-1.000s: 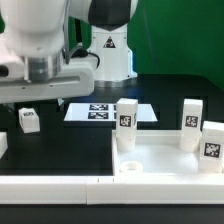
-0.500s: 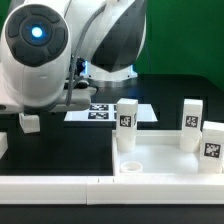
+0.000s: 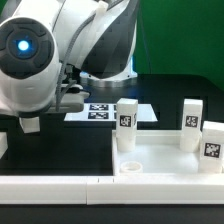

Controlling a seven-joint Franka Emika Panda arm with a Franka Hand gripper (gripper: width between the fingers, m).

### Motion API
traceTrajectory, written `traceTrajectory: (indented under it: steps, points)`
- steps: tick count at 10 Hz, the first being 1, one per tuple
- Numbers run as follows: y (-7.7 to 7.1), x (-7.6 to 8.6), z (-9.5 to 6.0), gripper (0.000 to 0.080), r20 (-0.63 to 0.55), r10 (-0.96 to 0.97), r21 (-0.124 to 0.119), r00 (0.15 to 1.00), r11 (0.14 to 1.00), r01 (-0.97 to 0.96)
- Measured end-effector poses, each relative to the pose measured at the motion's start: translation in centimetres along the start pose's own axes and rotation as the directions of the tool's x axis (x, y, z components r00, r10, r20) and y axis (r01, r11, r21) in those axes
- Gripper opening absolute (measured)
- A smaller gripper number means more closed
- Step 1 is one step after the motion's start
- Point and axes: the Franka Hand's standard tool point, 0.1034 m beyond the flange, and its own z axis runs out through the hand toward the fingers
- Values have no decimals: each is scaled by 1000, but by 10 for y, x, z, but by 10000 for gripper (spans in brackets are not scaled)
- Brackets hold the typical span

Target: Assemble square table

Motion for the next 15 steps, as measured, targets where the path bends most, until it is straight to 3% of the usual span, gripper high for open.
traceTrajectory:
  steps: [3,4,5,7,8,9,11,12,13,15]
  points:
    - [-5,6,12,649,14,18,-4,1000,1000,-18]
    - [-5,5,13,515,15,19,-3,1000,1000,-19]
    - [-5,5,13,515,15,19,-3,1000,1000,-19]
    - [-4,5,13,282,16,19,-2,1000,1000,-19]
    - [-4,5,13,282,12,20,-2,1000,1000,-20]
    - [-6,1,7,283,13,21,4,1000,1000,-21]
    - [-15,-17,-43,283,11,18,43,1000,999,-18]
    - [-10,-19,-67,283,-78,-5,16,997,1000,6]
    - [-9,-17,-73,284,-185,-26,-14,982,1000,24]
    - [-8,-18,-67,284,-267,-27,-12,963,1000,25]
